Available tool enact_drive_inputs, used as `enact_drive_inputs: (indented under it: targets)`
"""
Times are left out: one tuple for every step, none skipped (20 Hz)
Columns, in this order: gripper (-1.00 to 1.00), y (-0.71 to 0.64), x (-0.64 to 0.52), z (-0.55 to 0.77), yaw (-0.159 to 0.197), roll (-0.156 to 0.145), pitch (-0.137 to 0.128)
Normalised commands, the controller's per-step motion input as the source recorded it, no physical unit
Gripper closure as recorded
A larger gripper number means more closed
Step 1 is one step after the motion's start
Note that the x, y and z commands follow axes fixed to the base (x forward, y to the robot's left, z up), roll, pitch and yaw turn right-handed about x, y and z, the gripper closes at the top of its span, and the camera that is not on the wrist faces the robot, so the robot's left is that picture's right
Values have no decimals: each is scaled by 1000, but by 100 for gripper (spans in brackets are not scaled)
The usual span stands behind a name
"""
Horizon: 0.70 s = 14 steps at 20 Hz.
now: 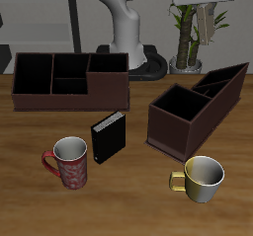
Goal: Place the yellow book into the left desk caddy's left compartment
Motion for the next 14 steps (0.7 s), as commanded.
enact_drive_inputs:
  targets:
    - [100,161,23,-31,-44,6,-6]
    - [100,245,28,34,52,107,-59]
    - [100,12,54,-42,-75,-25,2]
    - [100,210,48,10,7,67,-24]
    - [100,150,23,25,25,85,-64]
    - [100,116,93,-4,-39,-12,-27]
    - [100,200,86,-6,4,53,-6]
    - [100,204,101,-30,31,88,-38]
    - [100,92,41,-44,-33,16,-21]
    - [100,148,149,-34,23,54,-15]
    - [100,248,106,24,-5,54,-37]
    - [100,62,53,-2,35,47,-33]
    - [100,45,108,-96,-58,27,37]
    - [100,111,97,-92,-21,77,8]
